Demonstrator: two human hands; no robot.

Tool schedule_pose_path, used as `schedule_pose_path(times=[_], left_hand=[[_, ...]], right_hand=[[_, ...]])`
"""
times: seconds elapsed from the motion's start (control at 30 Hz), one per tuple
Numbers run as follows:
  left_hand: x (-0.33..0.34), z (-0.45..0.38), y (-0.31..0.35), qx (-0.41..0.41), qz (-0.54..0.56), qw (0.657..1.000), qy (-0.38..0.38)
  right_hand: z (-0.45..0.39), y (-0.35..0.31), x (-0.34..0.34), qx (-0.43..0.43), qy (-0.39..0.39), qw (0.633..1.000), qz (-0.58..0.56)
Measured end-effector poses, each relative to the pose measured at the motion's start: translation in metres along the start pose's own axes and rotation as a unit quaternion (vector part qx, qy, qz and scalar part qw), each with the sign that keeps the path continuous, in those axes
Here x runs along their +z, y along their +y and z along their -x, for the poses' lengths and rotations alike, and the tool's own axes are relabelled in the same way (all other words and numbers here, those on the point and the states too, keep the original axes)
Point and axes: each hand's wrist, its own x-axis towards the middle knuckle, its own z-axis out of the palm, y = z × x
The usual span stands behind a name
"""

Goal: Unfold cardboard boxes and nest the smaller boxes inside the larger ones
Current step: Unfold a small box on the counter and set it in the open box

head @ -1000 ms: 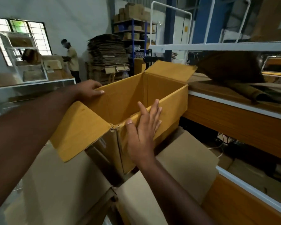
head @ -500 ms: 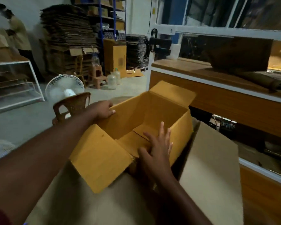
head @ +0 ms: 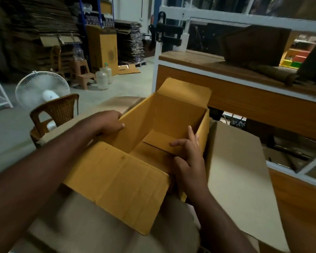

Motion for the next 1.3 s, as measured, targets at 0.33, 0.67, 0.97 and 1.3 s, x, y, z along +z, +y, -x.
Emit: schedule_pose_path(times=[0.33, 0.67, 0.97, 1.3], left_hand=[[0.019, 0.008, 0.003, 0.024, -0.010, 0.997, 0.077], [0.013, 0.003, -0.016, 0.035, 0.110, 0.992, 0.056], [0.021, -0.004, 0.005, 0.038, 0.105, 0.984, 0.137], [0.025, -0.020, 0.017, 0.078, 0.073, 0.983, 0.150]], right_hand=[[-0.041, 0.029, -0.038, 0.317, 0.093, 0.933, -0.142], [0.005, 0.022, -0.048, 0.246, 0.100, 0.957, -0.116], [-0.009, 0.010, -0.097, 0.178, 0.132, 0.974, -0.038], [-0.034, 0.036, -0.095, 0.190, 0.061, 0.972, 0.120]])
